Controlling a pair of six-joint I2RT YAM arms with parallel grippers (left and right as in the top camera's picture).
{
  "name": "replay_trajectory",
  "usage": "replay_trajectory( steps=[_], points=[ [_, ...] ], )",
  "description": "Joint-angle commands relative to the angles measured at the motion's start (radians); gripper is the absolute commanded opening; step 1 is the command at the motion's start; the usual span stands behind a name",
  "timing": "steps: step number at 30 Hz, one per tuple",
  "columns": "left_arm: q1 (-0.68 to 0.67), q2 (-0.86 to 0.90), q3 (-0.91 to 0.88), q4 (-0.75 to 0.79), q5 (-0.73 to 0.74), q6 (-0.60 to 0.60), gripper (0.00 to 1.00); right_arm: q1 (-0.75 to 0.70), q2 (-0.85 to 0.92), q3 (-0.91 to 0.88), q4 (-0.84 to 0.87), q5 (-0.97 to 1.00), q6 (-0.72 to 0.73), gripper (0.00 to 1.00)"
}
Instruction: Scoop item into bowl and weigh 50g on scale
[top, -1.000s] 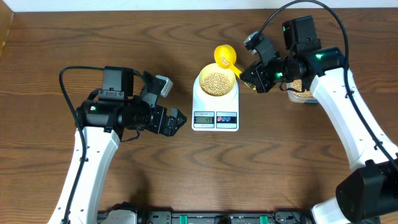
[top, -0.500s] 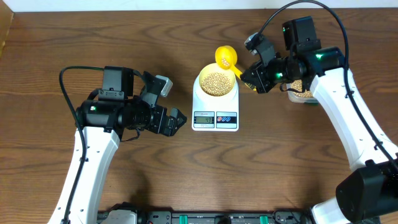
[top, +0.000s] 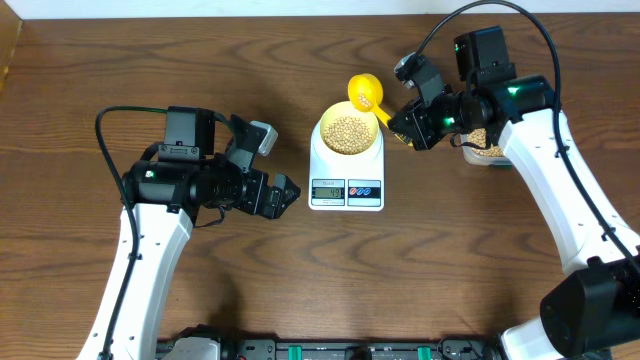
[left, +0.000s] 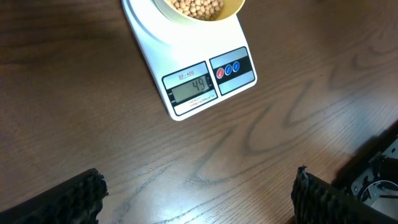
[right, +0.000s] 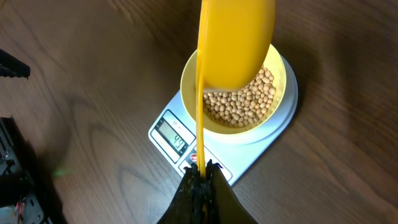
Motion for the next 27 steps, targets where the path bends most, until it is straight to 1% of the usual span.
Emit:
replay_trajectory(
  steps=[1, 5, 10, 18, 24, 27],
  points=[
    [0.005, 0.004, -0.005, -0.003, -0.009, 0.006, 0.98, 0.001, 0.006, 0.016, -0.005, -0.004, 0.008, 0.01],
    [0.005, 0.004, -0.005, -0.003, -0.009, 0.006, 0.98, 0.006, 0.006, 0.016, -0.011, 0.018, -0.051, 0.01],
    [0.005, 0.004, -0.005, -0.003, -0.009, 0.006, 0.98, 0.025, 0.006, 0.016, -0.010, 0.124, -0.100, 0.01],
    [0.005, 0.004, -0.005, -0.003, -0.009, 0.006, 0.98, 0.057, 0.006, 0.016, 0.017, 0.149, -0.126, 0.01],
    [0.005, 0.004, -0.005, -0.003, -0.009, 0.006, 0.98, 0.084, 0.006, 0.016, 0.023, 0.256, -0.130, 0.01],
    [0.005, 0.004, -0.005, -0.003, -0.009, 0.006, 0.98, 0.085, 0.006, 0.016, 0.023, 0.259, -0.150, 0.01]
  ],
)
